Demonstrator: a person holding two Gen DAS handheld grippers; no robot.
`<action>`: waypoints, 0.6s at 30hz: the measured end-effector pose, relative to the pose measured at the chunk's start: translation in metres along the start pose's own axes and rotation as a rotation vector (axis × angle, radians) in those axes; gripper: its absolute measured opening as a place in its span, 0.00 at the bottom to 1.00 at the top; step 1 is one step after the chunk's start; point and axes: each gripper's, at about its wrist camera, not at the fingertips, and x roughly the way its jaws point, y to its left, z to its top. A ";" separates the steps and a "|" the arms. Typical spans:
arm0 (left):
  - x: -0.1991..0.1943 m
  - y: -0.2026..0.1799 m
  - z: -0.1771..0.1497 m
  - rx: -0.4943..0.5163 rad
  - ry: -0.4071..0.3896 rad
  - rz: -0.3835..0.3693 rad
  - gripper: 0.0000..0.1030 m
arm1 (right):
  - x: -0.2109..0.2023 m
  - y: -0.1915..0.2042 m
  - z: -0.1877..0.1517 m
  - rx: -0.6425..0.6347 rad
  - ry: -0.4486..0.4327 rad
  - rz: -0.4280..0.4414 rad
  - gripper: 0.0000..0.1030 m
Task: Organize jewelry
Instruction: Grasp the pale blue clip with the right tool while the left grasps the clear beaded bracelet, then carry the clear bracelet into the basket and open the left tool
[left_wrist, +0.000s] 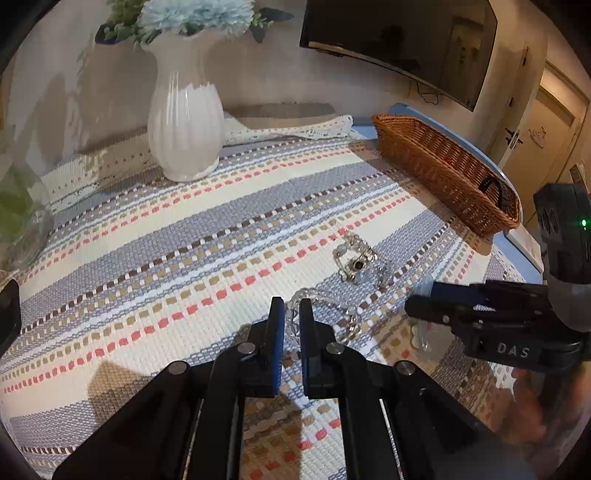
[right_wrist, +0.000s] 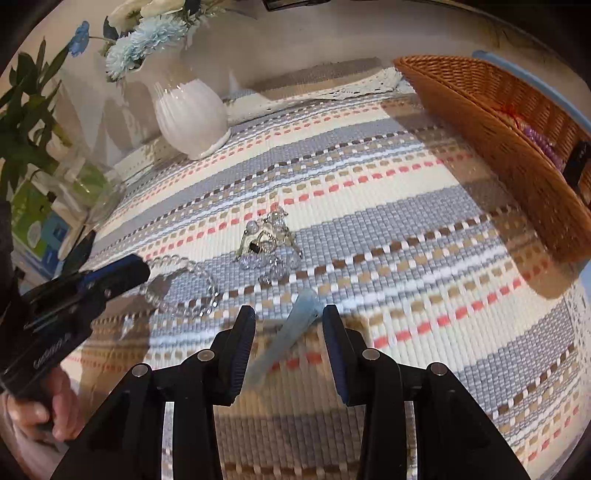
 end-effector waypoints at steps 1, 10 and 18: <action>0.002 0.001 -0.002 -0.001 0.010 -0.005 0.05 | 0.001 0.004 0.000 -0.009 -0.005 -0.020 0.37; 0.017 -0.001 -0.016 0.004 0.090 -0.005 0.19 | 0.007 0.030 -0.011 -0.160 -0.061 -0.191 0.13; 0.022 -0.015 -0.009 0.072 0.084 0.024 0.05 | -0.018 0.014 -0.014 -0.110 -0.077 -0.002 0.12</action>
